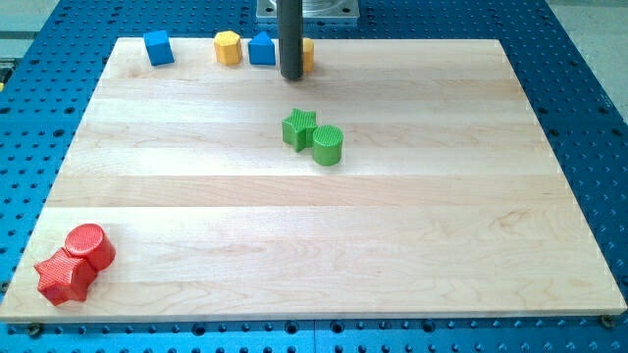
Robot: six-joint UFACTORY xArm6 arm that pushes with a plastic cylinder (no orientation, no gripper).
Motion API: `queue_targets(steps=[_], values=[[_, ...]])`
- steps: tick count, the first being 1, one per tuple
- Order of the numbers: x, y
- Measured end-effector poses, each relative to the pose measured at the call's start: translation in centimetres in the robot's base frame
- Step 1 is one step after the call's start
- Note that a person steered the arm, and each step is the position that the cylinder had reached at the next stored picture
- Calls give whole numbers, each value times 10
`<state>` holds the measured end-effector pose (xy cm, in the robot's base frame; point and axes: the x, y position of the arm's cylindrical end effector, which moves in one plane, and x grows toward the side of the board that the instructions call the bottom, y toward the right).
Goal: Nudge the green star to the left of the green circle
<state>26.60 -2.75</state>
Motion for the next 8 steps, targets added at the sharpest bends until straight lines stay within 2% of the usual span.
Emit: queue_targets(steps=[2,3,5,8], values=[[0,-1],[25,-1],[99,50],[124,-3]])
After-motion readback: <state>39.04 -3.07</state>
